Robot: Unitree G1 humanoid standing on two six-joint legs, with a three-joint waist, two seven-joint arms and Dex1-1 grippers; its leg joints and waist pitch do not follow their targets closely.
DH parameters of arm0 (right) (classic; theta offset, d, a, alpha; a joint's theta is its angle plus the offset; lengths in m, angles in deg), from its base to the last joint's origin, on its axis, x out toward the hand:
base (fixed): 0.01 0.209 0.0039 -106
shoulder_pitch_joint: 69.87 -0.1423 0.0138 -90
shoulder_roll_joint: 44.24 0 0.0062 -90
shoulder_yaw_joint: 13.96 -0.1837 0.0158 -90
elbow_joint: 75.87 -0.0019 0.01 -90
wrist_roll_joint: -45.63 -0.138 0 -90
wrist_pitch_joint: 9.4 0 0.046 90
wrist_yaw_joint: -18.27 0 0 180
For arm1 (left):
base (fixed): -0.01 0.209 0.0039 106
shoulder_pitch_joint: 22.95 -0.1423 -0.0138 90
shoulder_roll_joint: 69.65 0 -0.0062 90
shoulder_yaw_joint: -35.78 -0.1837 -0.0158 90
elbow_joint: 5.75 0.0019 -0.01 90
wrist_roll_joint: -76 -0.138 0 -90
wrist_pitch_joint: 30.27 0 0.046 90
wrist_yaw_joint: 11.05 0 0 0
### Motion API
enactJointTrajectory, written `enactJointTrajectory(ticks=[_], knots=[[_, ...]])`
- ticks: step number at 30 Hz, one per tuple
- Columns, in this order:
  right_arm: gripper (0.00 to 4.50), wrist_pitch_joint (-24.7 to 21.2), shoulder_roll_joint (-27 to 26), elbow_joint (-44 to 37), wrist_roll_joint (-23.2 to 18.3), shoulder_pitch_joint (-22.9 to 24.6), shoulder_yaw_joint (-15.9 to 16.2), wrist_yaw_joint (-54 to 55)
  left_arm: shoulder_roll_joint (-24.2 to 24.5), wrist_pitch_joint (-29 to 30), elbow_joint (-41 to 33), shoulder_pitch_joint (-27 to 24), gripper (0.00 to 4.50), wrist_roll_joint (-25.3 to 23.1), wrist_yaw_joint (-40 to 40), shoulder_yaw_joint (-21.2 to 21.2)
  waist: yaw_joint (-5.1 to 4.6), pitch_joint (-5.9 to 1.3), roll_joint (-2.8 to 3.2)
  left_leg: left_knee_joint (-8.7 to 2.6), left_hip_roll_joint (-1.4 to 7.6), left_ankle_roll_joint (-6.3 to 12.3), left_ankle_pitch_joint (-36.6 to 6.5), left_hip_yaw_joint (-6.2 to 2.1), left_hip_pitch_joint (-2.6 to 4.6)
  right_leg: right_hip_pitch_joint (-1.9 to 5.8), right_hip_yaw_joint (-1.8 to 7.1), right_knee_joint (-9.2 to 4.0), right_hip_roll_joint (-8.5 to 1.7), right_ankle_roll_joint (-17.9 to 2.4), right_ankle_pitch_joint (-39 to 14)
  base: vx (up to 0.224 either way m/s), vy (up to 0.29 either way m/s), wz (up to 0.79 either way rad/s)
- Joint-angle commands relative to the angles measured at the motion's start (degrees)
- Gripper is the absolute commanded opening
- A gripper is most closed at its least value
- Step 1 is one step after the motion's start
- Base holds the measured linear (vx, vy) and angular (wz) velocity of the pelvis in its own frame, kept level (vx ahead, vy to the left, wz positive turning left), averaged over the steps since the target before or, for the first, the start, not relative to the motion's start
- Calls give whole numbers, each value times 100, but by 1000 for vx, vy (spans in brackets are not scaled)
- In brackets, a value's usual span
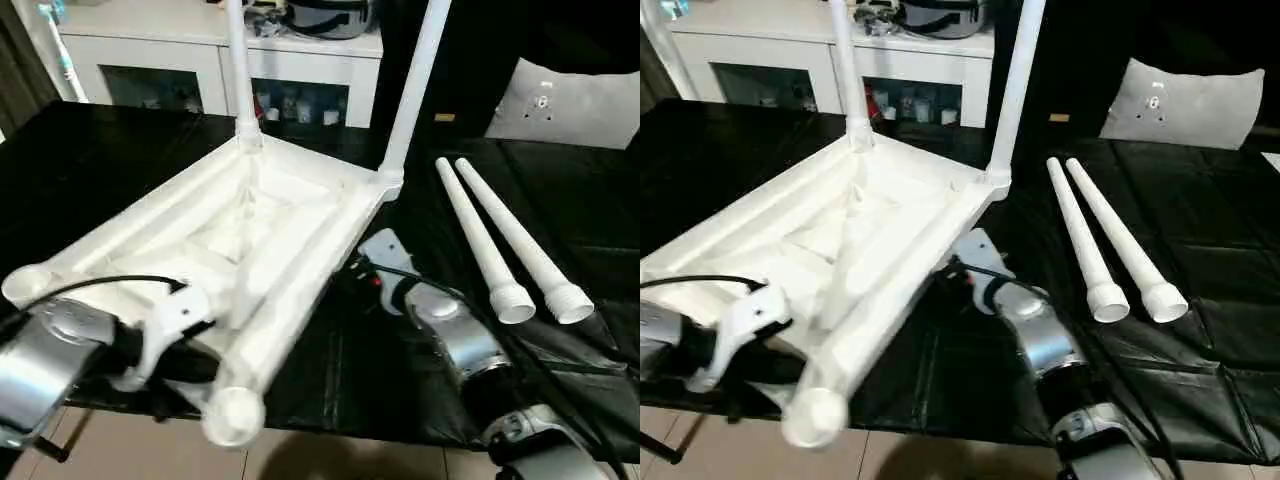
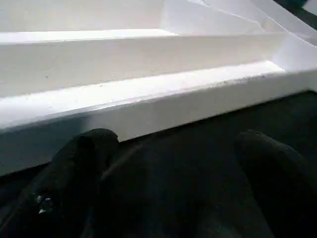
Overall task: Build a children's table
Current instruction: Rotate table base
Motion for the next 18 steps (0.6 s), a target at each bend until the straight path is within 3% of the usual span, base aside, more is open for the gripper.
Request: enactJointTrajectory(ticks=[1,8,15,18], knots=[[450,125,-52,-25,2,-52,75,-117,-198,28,-315,110,2,302,-140,-148,-14,-312,96,-456,174,-142,-1756,-76,25,257,324,-402,-336,-938,-2273,0,0,0],[450,160,64,-67,20,-16,18,-119,-453,47,-197,337,2,305,18,-286,-94,-319,84,-422,150,-70,-1694,-77,-6,275,311,-438,-340,-825,-2530,0,0,0],[450,151,52,-80,19,-29,6,-98,-675,-7,-172,463,2,422,-8,-471,-99,-326,94,-424,158,-78,-1707,-72,5,270,310,-423,-325,-898,-2357,0,0,0],[450,154,62,-98,12,-28,-4,-101,-1021,-24,-78,631,2,485,89,-606,-96,-333,98,-418,153,-85,-1684,-69,4,277,307,-424,-322,-915,-2281,0,0,0]])
